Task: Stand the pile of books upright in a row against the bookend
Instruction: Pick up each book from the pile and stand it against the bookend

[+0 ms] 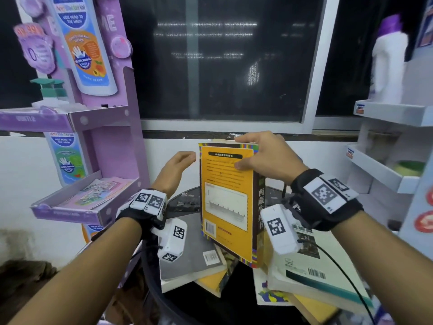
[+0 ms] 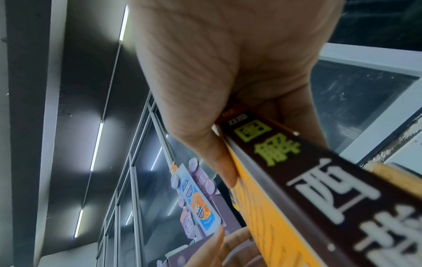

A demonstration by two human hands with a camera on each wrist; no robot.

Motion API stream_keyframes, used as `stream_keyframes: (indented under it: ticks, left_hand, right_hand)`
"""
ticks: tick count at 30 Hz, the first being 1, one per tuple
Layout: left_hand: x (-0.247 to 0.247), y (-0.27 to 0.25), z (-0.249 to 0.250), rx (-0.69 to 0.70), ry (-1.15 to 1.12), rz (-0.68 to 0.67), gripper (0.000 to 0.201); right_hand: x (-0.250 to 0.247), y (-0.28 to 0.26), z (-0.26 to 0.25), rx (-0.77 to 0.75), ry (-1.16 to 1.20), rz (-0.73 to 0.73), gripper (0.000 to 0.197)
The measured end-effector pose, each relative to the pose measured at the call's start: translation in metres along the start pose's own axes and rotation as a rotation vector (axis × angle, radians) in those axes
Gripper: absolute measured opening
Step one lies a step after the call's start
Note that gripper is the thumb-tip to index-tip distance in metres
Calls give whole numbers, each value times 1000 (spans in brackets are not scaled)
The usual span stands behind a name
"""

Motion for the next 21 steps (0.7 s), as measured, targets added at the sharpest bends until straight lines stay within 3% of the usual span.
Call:
stream_keyframes:
  ticks: [4, 14, 21]
  left_hand:
    - [25, 9, 9, 57, 83, -31, 29]
    - [89, 22, 39, 248, 524, -58, 48]
    - [118, 48, 48, 247, 559, -63, 50]
  right_hand:
    - [-28, -3, 12, 67, -26, 59, 58]
    - [-81, -5, 40, 181, -141, 175, 55]
    - [-84, 1, 70, 258, -190, 160, 57]
Point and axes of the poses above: each hand's wrist, its own y-axis towards the middle knuckle, its own x-axis out of the palm, z = x × y, the point moved 6 cm from there along y, towards the middle knuckle, and after that the axes turned 13 degrees about -x, right-handed, at the moved point
